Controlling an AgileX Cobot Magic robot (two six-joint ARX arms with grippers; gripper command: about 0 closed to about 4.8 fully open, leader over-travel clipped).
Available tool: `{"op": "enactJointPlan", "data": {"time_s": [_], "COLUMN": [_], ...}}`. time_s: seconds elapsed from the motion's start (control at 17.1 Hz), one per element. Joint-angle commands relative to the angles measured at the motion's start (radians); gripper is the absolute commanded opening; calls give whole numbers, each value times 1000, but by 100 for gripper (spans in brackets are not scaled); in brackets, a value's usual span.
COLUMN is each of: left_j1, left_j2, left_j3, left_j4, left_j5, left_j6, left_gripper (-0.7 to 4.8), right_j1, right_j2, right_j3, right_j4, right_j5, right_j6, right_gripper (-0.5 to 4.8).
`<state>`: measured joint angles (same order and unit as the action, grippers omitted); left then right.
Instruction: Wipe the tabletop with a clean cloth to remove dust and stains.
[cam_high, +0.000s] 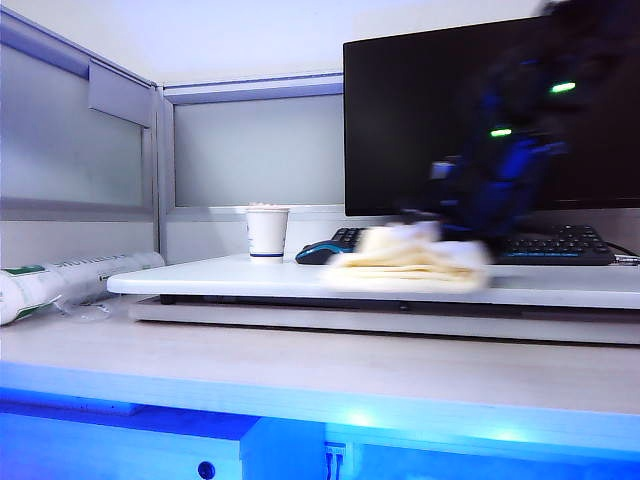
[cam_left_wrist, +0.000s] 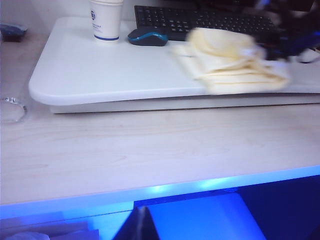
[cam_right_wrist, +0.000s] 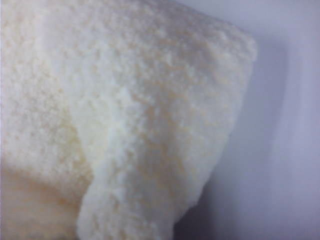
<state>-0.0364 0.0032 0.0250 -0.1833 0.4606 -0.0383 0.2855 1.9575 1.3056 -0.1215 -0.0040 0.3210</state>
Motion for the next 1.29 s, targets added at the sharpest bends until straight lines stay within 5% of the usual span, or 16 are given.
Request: {"op": "enactJointPlan", "data": {"time_s": [0.06, 0.47, 0.53, 0.64, 0.88, 1.17, 1.29], "left_j1": [0, 0, 0, 0, 0, 0, 0], "left_j2": [0, 0, 0, 0, 0, 0, 0], "left_j3": [2, 2, 2, 2, 2, 2, 2], "left_j4": [-26, -26, -26, -25, -25, -25, -25], "left_j5": [8, 8, 8, 8, 8, 8, 8], "left_j6": [3, 3, 3, 3, 0, 0, 0], "left_gripper": [-6, -6, -6, -6, -5, -1, 95], "right_j1": [85, 155, 151, 149, 149, 135, 125], "right_j2": [109, 185, 180, 161, 140, 113, 67], "right_j3": [68, 162, 163, 170, 227, 354, 377], "right_j4": [-167, -158, -157, -143, -140, -201, -219], "right_j5": [-66, -100, -103, -103, -103, -99, -67], "right_j6": [27, 96, 95, 95, 94, 64, 28], "right_gripper": [-5, -5, 17, 199, 401, 432, 432]}}
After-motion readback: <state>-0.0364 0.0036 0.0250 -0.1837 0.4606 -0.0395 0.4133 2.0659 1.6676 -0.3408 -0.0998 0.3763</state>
